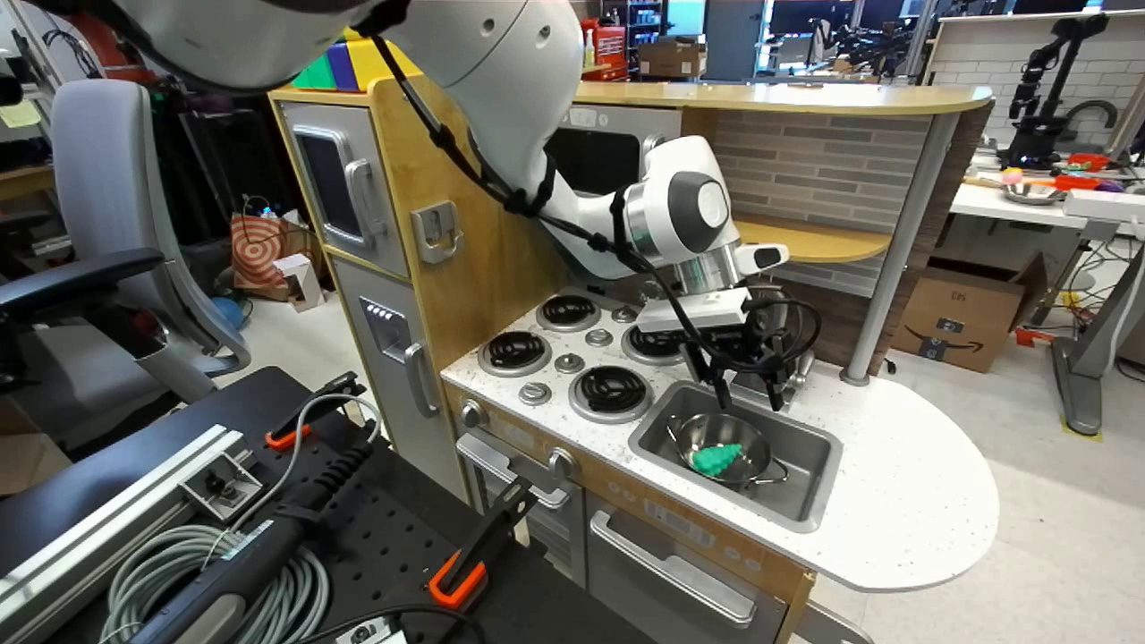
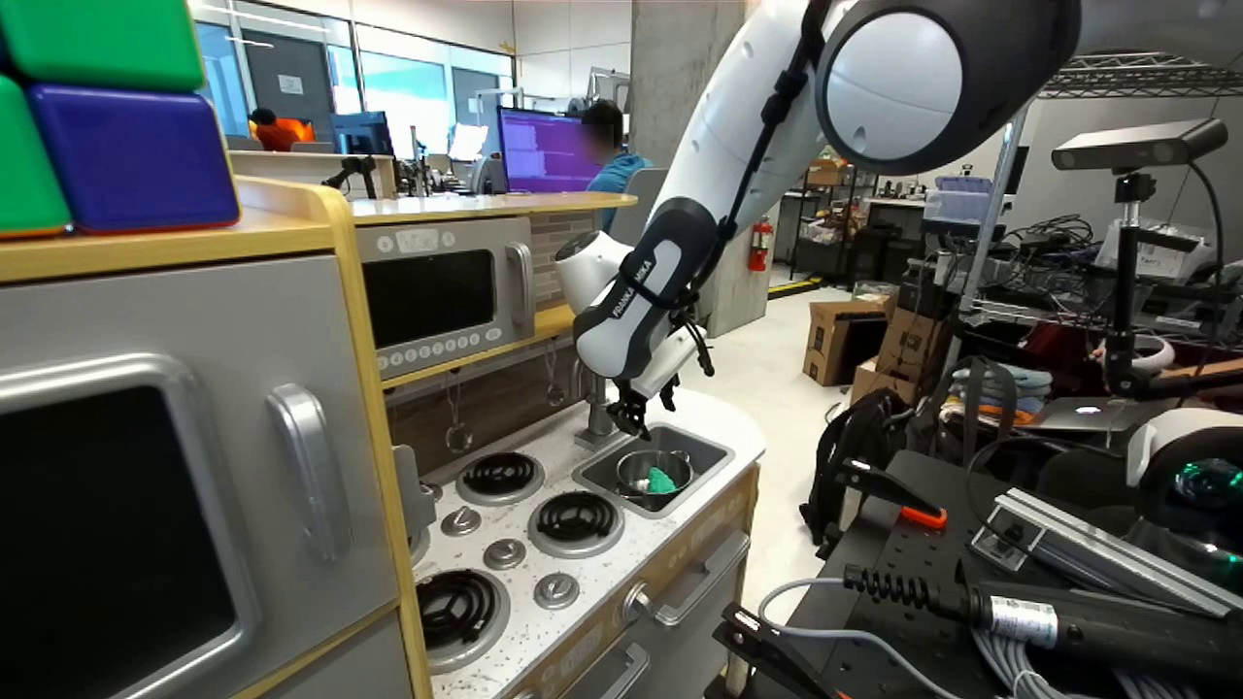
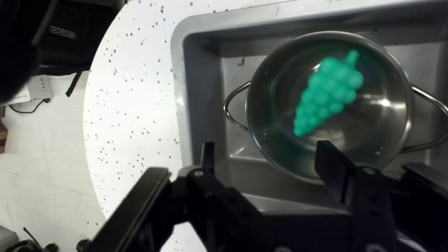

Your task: Put the green grapes inside the silver pot in the sink

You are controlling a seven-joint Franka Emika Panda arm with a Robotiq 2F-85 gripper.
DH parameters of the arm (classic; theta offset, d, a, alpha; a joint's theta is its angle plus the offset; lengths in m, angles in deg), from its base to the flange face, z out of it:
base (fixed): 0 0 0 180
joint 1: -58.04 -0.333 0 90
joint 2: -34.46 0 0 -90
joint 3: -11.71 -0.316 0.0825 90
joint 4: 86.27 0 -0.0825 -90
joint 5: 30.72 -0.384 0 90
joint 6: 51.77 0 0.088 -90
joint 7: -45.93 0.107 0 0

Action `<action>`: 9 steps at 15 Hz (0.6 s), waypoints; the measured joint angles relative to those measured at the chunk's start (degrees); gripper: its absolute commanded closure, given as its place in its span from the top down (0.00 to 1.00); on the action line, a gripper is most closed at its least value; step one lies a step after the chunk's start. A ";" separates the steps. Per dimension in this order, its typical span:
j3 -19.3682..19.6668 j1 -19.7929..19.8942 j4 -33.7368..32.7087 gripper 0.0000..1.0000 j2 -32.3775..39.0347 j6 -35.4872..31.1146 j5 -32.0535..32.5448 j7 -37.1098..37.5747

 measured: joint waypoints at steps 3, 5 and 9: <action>-0.60 0.27 0.26 1.00 -0.23 -0.27 -0.15 -0.31; -1.17 0.20 3.06 1.00 -1.87 -4.39 -0.17 -1.17; -3.10 0.41 14.79 1.00 -9.38 -19.19 -0.13 -3.32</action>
